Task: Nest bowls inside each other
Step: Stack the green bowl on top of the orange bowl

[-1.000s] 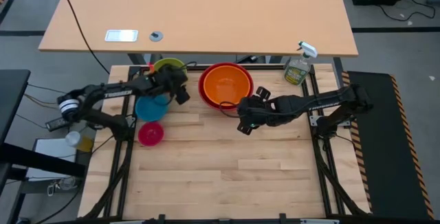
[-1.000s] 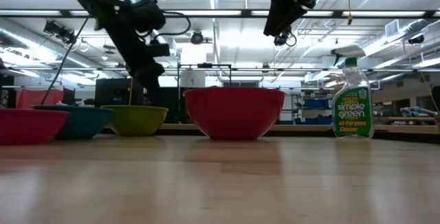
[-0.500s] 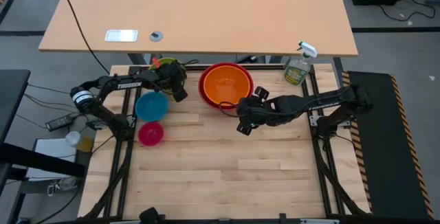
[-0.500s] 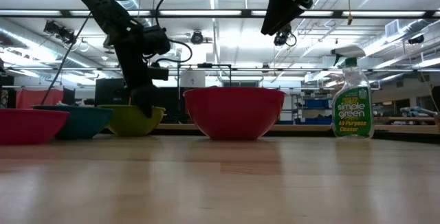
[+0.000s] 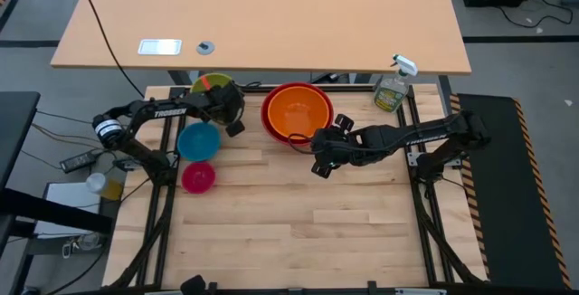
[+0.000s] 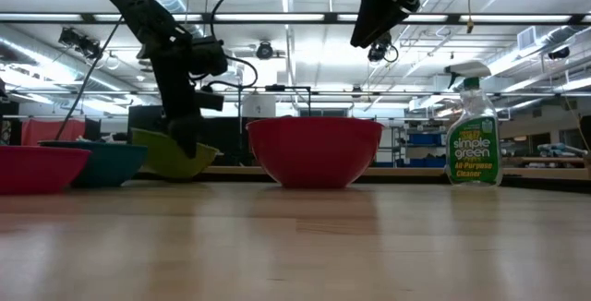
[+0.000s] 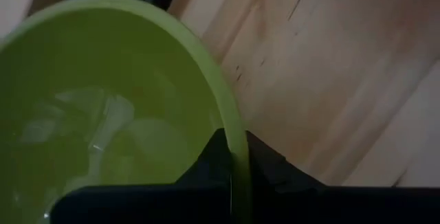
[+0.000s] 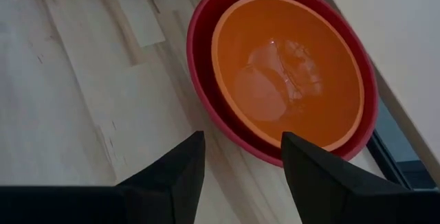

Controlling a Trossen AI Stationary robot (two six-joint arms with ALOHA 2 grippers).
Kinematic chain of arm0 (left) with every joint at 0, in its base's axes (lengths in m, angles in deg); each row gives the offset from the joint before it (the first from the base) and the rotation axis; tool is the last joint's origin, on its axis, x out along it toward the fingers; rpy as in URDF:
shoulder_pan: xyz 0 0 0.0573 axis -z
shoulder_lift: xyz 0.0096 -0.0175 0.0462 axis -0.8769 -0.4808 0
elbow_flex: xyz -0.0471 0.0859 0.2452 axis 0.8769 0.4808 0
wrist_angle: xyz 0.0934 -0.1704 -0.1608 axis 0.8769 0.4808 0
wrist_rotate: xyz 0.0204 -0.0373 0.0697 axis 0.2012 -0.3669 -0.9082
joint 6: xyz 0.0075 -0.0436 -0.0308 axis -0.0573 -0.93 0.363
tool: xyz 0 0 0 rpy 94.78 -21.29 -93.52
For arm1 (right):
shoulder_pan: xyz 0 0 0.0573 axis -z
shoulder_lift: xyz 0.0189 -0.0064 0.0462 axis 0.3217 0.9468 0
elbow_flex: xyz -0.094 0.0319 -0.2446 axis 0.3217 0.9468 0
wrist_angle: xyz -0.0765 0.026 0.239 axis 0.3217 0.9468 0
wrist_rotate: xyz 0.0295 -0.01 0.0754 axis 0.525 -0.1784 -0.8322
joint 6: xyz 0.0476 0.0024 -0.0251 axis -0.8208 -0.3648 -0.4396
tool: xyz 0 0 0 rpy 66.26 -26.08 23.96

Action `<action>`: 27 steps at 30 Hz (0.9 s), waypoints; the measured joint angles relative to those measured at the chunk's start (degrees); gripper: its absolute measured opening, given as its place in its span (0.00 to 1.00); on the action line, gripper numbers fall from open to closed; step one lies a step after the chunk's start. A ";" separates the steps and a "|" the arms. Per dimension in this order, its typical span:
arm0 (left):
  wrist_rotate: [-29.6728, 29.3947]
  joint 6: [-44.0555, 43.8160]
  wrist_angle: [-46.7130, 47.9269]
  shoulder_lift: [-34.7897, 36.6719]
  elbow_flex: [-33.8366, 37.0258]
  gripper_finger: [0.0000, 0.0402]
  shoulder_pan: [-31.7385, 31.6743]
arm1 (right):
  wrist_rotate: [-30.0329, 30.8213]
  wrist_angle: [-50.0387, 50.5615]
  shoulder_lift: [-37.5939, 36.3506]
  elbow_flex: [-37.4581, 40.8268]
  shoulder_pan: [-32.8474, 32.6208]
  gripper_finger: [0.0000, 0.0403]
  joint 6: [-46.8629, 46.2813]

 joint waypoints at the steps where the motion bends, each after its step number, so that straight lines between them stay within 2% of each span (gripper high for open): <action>1: -0.13 0.04 0.54 0.05 0.02 0.03 -0.04 | 0.00 0.00 0.00 0.00 0.00 0.49 0.00; 7: -0.28 -1.87 5.56 -0.06 -2.64 0.03 1.81 | 0.02 -0.02 0.00 0.00 0.00 0.49 0.48; 20: 1.43 -5.95 14.76 0.07 -11.02 0.03 10.83 | -0.50 0.28 0.00 0.00 0.00 0.49 -2.36; 27: -5.08 -5.90 18.74 0.09 -16.28 0.04 15.43 | -2.74 3.45 -0.02 1.74 0.00 0.48 -8.78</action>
